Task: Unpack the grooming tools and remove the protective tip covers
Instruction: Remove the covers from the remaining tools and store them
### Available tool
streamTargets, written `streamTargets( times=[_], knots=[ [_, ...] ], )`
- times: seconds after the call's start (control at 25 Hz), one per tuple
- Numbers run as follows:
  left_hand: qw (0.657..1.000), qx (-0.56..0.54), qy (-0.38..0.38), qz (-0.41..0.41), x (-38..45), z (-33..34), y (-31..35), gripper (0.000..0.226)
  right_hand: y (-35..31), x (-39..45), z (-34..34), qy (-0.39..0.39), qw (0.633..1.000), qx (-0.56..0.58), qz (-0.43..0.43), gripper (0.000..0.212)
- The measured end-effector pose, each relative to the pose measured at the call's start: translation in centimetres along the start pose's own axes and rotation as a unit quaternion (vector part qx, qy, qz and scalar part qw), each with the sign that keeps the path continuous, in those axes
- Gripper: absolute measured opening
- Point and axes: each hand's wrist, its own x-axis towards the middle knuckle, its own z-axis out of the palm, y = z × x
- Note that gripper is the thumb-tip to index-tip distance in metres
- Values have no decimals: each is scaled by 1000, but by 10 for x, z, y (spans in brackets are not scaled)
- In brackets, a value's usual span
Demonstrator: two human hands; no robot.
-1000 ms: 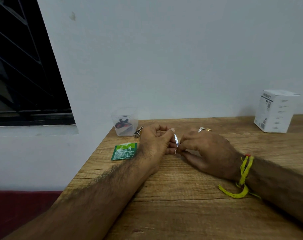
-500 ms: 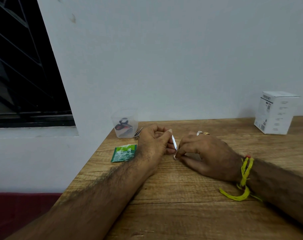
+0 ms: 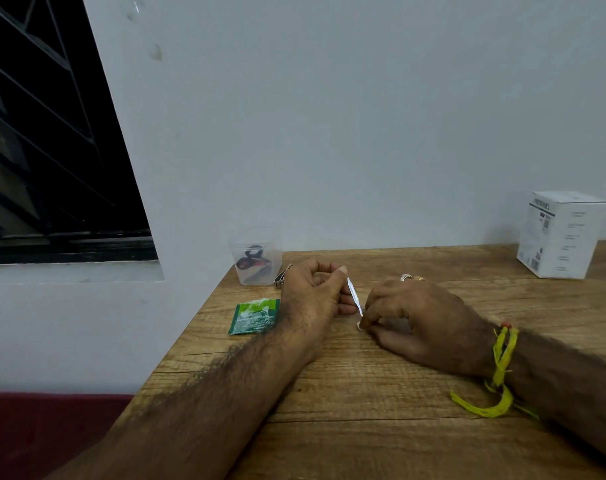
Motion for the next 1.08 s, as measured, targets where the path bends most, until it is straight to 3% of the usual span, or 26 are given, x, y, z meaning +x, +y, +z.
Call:
streamTargets(
  times=[0.08,0.28,0.6,0.72,0.8,1.0,1.08],
  knots=[
    [1000,-15,10,-4,0,-1,0,8,3,-1,0,28,999,20,17,8],
    [1000,-15,1,-4,-2,3,3,7,14,2,4,229,967,59,99,16],
    [999,4,33,-22,-8,6,11,14,16,31,22,278,945,12,172,8],
    [998,40,55,17,-4,1,10,17,8,66,41,340,881,81,319,7],
    [990,93,91,51,1,-8,14,11,2,90,54,351,854,109,368,8],
    [941,237,168,171,15,-36,40,22,5,98,64,304,912,73,264,6],
    [910,304,203,194,25,-58,56,28,13,93,59,310,914,57,254,7]
  ],
)
